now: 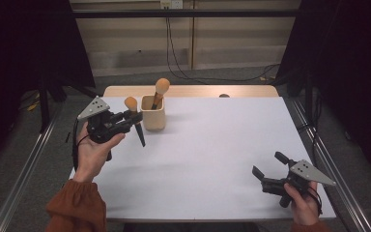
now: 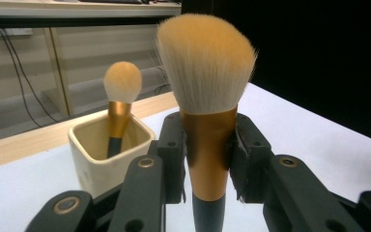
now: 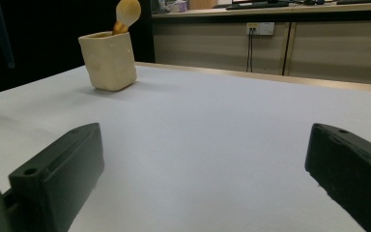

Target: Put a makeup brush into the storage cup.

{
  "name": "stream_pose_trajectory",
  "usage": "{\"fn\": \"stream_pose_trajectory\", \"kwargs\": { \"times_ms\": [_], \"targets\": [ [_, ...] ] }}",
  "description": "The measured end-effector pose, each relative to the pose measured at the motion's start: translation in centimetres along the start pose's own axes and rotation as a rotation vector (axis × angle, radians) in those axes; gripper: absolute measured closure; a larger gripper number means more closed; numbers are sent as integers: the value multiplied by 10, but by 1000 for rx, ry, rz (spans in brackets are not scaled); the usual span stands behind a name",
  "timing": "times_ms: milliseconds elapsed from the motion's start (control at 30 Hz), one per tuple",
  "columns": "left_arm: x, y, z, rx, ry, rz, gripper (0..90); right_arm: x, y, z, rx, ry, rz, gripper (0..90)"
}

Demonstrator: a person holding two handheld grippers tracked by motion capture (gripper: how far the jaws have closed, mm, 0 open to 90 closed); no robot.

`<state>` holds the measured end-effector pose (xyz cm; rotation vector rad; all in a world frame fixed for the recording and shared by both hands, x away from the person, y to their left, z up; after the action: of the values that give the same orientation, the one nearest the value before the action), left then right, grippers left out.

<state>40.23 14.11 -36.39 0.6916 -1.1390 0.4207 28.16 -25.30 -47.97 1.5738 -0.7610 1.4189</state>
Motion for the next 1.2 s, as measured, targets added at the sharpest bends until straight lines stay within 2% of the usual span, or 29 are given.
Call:
{"fn": "stream_pose_trajectory", "kwargs": {
  "times_ms": [300, 467, 667, 767, 933, 1033, 1200],
  "targets": [
    [20, -6, -11, 22, 1, 25, 695, -1, 0, 0, -2, 2, 2, 0],
    [30, -10, -16, 18, 14, 47, 695, -4, 0, -3, 15, -4, -22, 0],
    [42, -15, -22, 26, -7, 51, 695, -4, 0, -2, 14, 5, -23, 0],
    [48, -16, -24, 36, -2, 58, 695, -4, 0, -2, 14, 6, -23, 0],
    [52, -19, -27, 42, -8, 66, 695, -3, 0, -3, 16, -1, -18, 0],
    [56, -20, -28, 46, -10, 87, 695, -3, 0, -3, 15, 4, -18, 0],
    [61, -20, -34, 56, -27, 87, 696, -4, 0, -4, 21, 10, -20, 0]
  ]
}}
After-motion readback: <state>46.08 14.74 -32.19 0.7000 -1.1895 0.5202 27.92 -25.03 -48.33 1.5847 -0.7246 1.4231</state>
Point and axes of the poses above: each handheld gripper's, and its own axes: y roughly backward along the jaws, x roughly out of its top, z roughly to its right, the point moved 9 cm from there along -y, roughly forward along the jaws, and after that the axes turned 7 degrees about y, right-handed, at the moved point
